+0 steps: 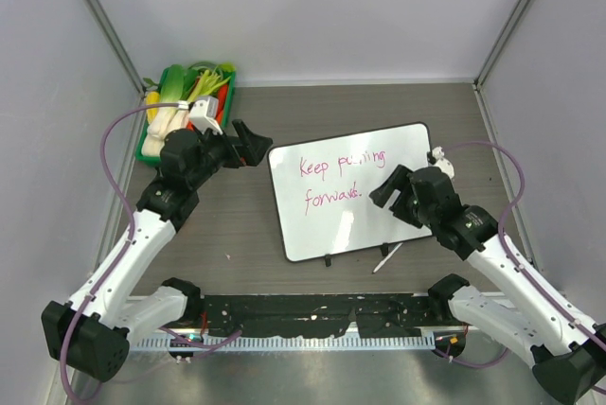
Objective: Write a sentence on the whiteboard
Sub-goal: Reset both arms
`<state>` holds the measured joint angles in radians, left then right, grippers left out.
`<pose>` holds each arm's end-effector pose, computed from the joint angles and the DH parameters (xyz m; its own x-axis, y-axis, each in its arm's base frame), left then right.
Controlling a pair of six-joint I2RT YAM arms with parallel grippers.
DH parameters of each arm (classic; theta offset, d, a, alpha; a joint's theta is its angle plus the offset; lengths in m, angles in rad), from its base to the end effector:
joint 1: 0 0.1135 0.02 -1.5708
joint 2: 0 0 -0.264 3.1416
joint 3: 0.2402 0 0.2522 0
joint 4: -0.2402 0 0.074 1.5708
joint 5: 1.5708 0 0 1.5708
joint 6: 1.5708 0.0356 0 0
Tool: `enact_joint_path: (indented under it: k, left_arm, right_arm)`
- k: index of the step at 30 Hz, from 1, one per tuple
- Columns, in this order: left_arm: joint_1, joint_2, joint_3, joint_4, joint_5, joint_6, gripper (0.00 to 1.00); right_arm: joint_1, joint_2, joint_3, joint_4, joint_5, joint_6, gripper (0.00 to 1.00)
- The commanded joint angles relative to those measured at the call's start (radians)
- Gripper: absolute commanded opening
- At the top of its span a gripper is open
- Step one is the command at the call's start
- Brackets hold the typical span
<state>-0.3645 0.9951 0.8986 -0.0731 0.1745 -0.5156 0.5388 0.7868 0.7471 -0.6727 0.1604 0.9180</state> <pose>0.2158 -0.0890 0.3527 -0.3891 -0.3712 -0.8431 0.3668 0.7771 -0.5115 0.1431 0.0789 0.2793 -0.6607 0.5186 -0.5426 0.2010 0.8188 0.5378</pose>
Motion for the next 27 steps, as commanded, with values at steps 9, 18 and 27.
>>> enact_joint_path:
  k: [9,18,27]
  left_arm:
    - [0.002,0.114,0.065,-0.077,-0.07,0.032,1.0]
    - [0.004,0.166,0.098,-0.139,-0.147,0.029,1.0]
    - [0.004,0.094,0.083,-0.145,-0.236,0.063,1.0]
  right_arm:
    - [-0.003,0.049,0.129,0.073,0.172,-0.217,0.82]
    - [-0.002,0.097,0.172,0.087,0.221,-0.287,0.89]
    - [-0.002,0.066,0.207,0.281,0.28,-0.497,0.99]
